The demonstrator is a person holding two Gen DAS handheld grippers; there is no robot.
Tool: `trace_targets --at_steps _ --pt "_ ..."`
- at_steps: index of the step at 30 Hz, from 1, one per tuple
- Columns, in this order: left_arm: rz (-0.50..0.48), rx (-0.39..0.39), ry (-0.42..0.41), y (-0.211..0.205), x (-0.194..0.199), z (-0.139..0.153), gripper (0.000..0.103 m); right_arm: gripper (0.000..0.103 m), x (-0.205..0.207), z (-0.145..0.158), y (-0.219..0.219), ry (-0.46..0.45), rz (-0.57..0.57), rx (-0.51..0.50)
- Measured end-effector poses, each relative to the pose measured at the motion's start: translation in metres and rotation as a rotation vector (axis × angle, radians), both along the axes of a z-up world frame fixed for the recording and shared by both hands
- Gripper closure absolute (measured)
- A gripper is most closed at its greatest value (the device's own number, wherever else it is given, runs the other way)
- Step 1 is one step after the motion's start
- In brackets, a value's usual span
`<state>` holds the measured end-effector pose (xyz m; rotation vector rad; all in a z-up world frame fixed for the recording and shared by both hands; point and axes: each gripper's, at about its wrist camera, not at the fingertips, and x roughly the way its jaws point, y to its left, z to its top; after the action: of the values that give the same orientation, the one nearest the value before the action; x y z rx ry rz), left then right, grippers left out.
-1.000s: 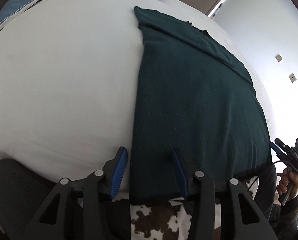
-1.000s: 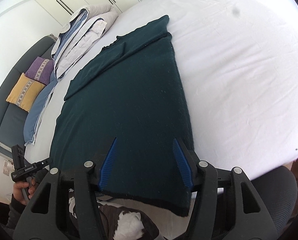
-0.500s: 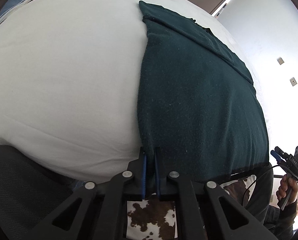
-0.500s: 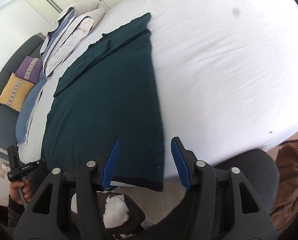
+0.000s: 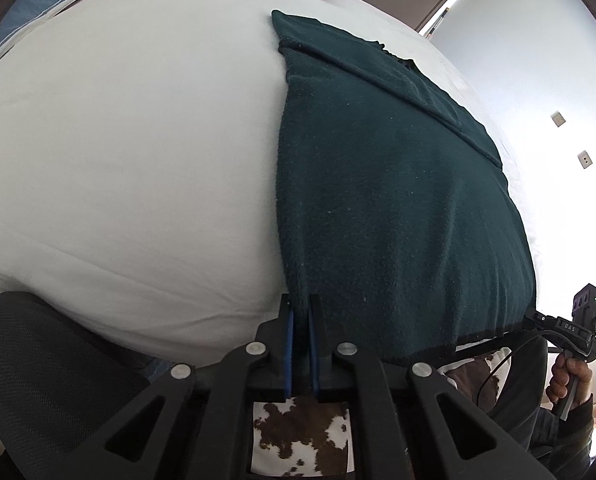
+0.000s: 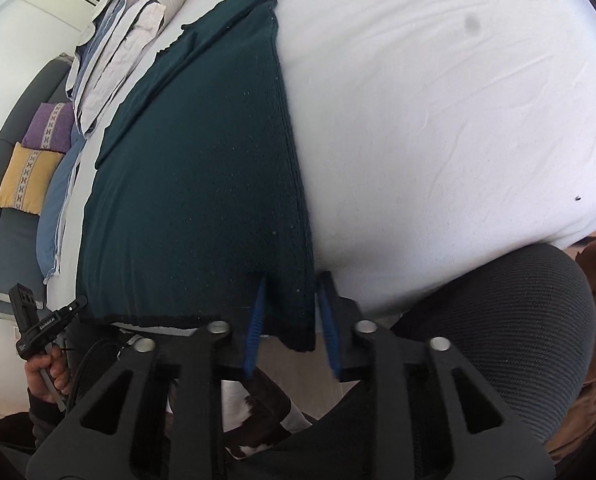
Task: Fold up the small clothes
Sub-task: 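Grasp the sweater hem with both grippers, then lift the hem with both grippers and fold it toward the collar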
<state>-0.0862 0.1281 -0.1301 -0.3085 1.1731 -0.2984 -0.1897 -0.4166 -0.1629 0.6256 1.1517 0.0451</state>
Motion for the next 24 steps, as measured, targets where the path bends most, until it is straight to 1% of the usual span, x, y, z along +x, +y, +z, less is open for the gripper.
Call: trace_targets --at_steps 4,8,11,13,15,17,21,24 --pt "0.003 -0.011 -0.005 0.001 -0.001 0.001 0.096 0.097 -0.005 0.006 0.001 -0.028 -0.012 0.002" --pt "0.019 -0.044 -0.025 0.007 -0.003 0.008 0.096 0.097 -0.012 0.021 -0.005 -0.094 -0.053 0.063" --pt "0.023 -0.071 -0.049 0.009 -0.005 0.018 0.097 0.097 -0.014 0.038 -0.009 -0.166 -0.077 0.121" --pt "0.025 -0.109 -0.062 0.010 -0.005 0.026 0.097 0.097 -0.013 0.051 -0.008 -0.211 -0.079 0.152" --pt "0.027 -0.146 -0.074 0.011 -0.005 0.033 0.097 0.097 -0.009 0.058 -0.005 -0.237 -0.076 0.175" --pt "0.034 -0.202 -0.076 0.015 -0.004 0.039 0.097 0.097 -0.003 0.061 -0.004 -0.241 -0.077 0.179" --pt "0.057 -0.274 -0.087 0.023 -0.003 0.050 0.097 0.097 0.008 0.069 -0.004 -0.270 -0.080 0.207" --pt "0.084 -0.349 -0.096 0.029 0.002 0.057 0.097 0.097 0.018 0.075 -0.008 -0.290 -0.078 0.220"
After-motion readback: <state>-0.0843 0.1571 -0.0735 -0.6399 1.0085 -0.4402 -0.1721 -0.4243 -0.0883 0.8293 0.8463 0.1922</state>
